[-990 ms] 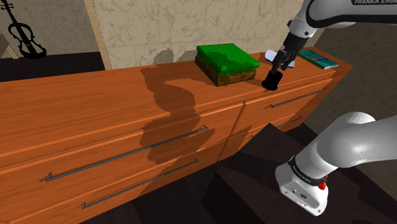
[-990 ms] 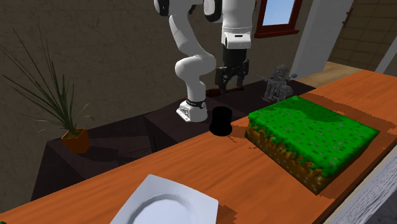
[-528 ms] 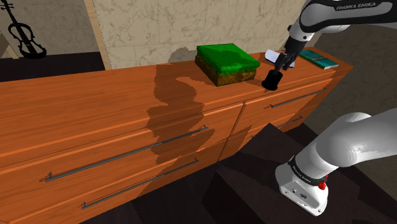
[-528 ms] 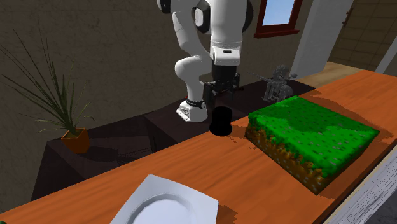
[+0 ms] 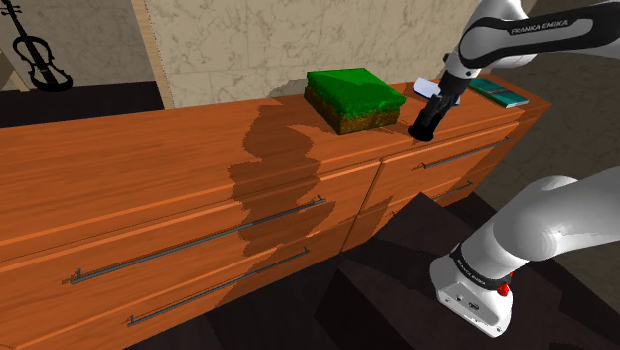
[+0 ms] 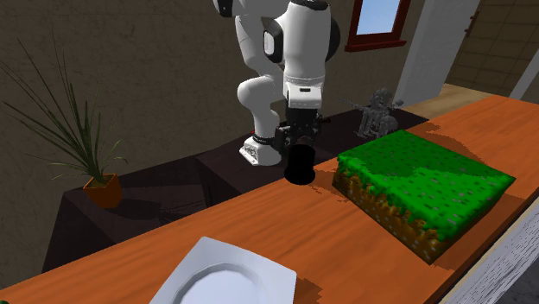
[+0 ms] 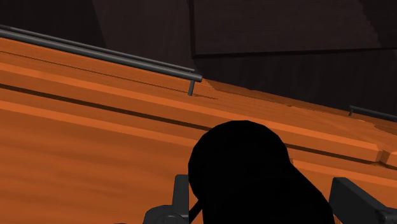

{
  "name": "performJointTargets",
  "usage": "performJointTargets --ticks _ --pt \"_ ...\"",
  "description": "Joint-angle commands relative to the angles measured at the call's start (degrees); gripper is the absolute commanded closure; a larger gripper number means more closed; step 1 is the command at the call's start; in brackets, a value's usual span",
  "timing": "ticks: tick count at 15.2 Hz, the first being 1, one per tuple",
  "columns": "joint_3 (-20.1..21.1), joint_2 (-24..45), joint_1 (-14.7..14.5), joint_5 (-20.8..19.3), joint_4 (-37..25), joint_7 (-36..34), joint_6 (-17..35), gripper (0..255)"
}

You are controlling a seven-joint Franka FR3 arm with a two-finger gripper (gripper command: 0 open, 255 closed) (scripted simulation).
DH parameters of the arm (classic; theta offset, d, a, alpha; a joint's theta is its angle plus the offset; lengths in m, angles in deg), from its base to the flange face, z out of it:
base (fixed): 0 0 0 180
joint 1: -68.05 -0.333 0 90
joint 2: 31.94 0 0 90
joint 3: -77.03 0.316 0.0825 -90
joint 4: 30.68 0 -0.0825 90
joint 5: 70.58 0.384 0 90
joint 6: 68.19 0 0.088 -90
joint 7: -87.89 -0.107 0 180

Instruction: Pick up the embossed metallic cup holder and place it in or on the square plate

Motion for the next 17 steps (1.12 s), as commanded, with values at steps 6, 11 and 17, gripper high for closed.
performJointTargets --ticks 6,11,17 --pt "0.0 0.1 0.0 0.0 0.2 0.0 0.3 0" --pt "-0.1 0.1 0.0 0.0 0.2 0.0 0.3 255" --pt "0.1 -0.2 0.0 0.0 -0.4 0.0 -0.5 255"
